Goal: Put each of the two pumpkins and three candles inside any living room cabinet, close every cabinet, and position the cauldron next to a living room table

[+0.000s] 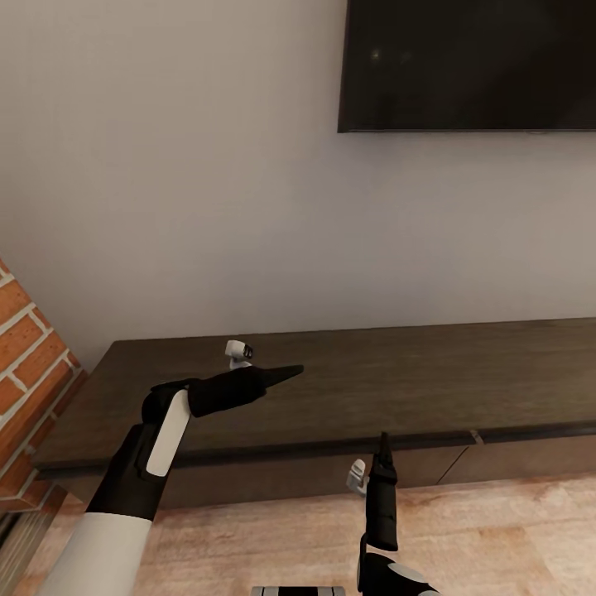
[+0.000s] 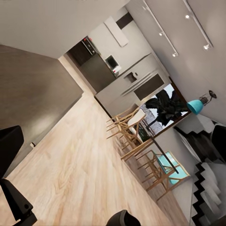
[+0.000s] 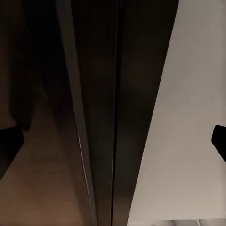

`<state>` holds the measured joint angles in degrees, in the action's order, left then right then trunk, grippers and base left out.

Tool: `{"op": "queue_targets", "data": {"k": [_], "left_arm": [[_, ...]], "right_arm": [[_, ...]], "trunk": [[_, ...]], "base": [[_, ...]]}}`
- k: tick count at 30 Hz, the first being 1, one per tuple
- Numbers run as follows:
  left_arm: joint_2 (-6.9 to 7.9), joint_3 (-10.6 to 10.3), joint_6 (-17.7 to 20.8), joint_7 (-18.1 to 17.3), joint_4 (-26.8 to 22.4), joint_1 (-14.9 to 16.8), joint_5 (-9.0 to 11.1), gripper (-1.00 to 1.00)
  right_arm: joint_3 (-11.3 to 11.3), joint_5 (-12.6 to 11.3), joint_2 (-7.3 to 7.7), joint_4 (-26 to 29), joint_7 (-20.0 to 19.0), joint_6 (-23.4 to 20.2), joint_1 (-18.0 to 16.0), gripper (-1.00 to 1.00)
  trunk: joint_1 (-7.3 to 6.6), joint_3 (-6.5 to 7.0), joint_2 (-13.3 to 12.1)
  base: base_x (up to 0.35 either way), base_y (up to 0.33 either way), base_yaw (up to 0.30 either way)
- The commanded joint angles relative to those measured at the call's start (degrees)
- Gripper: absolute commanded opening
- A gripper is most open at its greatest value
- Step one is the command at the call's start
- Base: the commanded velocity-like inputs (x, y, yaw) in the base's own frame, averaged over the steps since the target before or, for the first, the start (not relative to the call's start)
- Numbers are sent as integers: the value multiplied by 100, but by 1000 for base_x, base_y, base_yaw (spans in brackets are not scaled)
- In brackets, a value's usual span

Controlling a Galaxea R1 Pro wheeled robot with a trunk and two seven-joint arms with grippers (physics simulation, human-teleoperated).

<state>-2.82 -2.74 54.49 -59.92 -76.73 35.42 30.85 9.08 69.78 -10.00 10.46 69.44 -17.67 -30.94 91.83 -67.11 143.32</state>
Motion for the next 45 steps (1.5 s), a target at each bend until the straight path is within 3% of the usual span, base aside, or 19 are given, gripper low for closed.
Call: {"op": "queue_targets", "data": {"k": [1, 10, 11, 27, 34, 45], "left_arm": [[0, 0, 0, -1, 0, 0, 0, 100], [1, 1, 0, 7, 0, 0, 0, 100], [0, 1, 0, 7, 0, 0, 0, 100], [-2, 1, 0, 7, 26, 0, 0, 100], [-7, 1, 0, 7, 32, 2, 0, 100], [-13, 1, 0, 7, 35, 0, 0, 100]], "right_arm": [[2, 2, 0, 0, 0, 0, 0, 100], [9, 9, 0, -9, -1, 214, 0, 100], [10, 9, 0, -9, -1, 217, 0, -100], [23, 9, 0, -1, -1, 226, 9, -100], [30, 23, 0, -8, -10, 563, 2, -100], [38, 31, 24, -15, -61, 621, 0, -100]], "trunk": [[0, 0, 0], [0, 0, 0], [0, 0, 0], [0, 0, 0], [0, 0, 0], [0, 0, 0]], "base": [[1, 0, 0], [0, 0, 0], [0, 0, 0], [0, 0, 0], [0, 0, 0], [0, 0, 0]]}}
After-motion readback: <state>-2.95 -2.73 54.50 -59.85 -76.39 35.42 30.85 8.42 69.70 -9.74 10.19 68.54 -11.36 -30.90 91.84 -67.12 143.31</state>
